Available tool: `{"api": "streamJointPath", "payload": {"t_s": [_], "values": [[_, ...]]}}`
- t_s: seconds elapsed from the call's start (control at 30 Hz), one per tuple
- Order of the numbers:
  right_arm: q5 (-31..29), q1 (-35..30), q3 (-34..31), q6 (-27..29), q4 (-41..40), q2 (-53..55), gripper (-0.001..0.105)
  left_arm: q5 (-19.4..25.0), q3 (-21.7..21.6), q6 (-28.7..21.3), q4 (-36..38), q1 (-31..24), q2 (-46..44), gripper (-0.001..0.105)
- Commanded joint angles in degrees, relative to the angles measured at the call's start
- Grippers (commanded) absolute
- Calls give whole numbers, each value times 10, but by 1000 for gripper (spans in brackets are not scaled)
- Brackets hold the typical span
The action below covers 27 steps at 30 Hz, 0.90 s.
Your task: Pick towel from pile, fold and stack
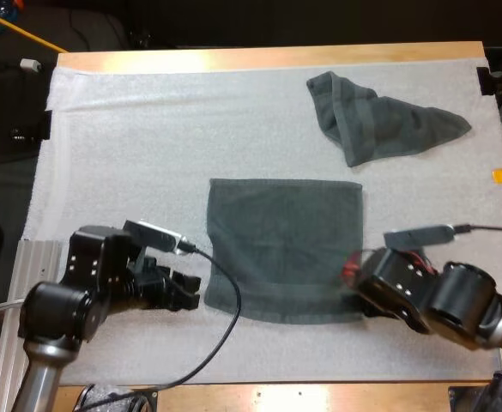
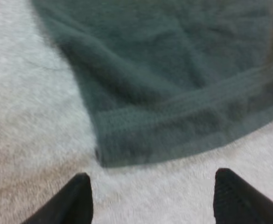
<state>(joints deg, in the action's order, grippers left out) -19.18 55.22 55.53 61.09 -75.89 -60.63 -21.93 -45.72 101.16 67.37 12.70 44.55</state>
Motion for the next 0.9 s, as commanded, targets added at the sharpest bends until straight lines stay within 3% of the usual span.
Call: {"api": "streamJointPath", "payload": {"t_s": [0.0,0.2,0.47,0.63,0.8,0.87], "values": [[-8,1,-16,-13,2,14,60,-8,4,5,5,3,-8,54],[65,1,-126,-71,96,62,60,-10,17,5,22,3,-22,54],[153,1,-272,-138,299,67,60,-26,16,5,31,3,-22,54],[167,-9,-324,-200,401,67,60,-54,16,5,31,3,-22,54],[192,-61,-360,-233,463,63,60,-67,16,5,31,3,-22,54],[230,-93,-374,-238,496,58,60,-67,16,5,32,3,-22,54]]}}
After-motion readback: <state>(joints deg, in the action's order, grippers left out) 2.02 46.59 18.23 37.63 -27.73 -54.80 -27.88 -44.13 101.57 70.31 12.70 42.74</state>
